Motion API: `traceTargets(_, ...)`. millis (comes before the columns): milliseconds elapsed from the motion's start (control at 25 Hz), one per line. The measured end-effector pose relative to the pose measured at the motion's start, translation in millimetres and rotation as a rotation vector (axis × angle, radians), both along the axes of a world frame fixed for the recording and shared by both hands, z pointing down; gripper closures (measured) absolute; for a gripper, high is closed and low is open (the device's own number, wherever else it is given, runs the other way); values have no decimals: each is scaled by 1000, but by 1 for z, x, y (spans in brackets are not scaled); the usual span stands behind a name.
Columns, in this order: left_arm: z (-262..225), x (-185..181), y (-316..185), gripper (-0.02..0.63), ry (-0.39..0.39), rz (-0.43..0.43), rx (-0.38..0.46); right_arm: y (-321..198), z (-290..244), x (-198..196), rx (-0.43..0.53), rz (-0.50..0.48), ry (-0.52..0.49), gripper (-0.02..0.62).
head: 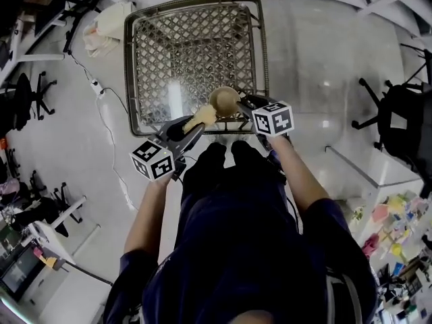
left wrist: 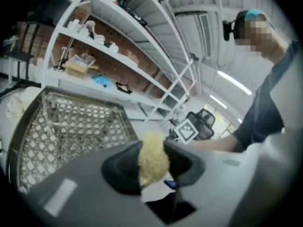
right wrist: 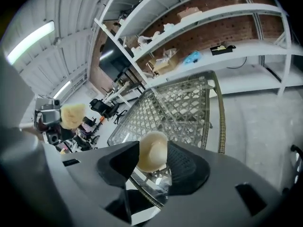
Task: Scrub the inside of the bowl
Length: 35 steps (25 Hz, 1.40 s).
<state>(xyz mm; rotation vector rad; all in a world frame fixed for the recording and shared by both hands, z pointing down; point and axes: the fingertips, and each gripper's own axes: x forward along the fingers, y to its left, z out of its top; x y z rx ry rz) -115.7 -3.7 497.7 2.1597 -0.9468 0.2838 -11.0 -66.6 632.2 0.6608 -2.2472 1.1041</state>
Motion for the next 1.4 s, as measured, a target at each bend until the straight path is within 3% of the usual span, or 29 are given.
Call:
traceTargets(520, 36, -13, 7, 485, -8, 86, -109, 9, 93, -21, -154, 20, 201, 465)
traceTargets(800, 41, -28, 7, 485, 16, 120, -124, 8, 96, -23, -163, 75, 258, 568)
traceTargets(1000, 40, -29, 2, 485, -5, 175, -95, 6, 75, -22, -150, 92, 255, 580)
traceTargets(1200, 29, -14, -7, 485, -116, 291, -15, -9, 11, -21, -73, 113, 201, 581)
traceTargets(1280, 20, -3, -12, 485, -215, 367, 48, -16, -18, -20, -29, 112, 191, 581)
traceTargets(1400, 4, 16, -21, 485, -437, 509, 207, -26, -56, -19, 47, 104, 191, 581)
